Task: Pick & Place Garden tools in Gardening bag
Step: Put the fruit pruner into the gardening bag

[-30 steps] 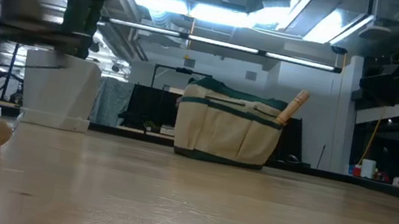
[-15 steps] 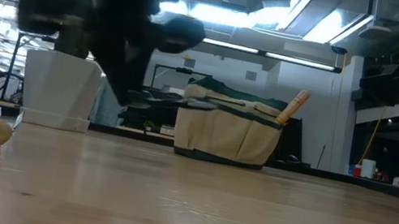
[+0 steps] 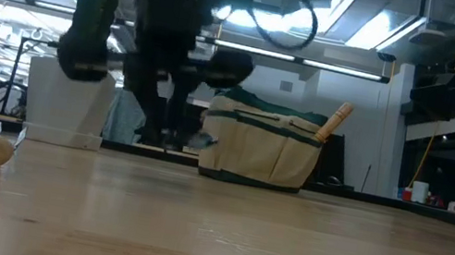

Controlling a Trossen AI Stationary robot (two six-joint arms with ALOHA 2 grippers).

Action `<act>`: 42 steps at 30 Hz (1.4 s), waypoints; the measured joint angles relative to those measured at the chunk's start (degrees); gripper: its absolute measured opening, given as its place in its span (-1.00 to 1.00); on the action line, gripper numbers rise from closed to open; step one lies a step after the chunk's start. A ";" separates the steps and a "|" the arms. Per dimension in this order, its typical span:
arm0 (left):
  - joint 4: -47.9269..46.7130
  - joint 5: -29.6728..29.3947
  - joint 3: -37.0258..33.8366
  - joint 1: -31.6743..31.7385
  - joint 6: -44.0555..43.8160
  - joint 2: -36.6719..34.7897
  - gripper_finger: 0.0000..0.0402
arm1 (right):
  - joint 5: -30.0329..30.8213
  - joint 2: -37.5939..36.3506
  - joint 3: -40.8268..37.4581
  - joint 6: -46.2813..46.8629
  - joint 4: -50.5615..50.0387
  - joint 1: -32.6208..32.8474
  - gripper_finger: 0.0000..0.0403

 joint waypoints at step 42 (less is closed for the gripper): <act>7.17 1.37 0.00 1.87 -33.68 1.85 -0.18 | 0.00 0.00 0.00 0.00 0.00 -0.02 0.09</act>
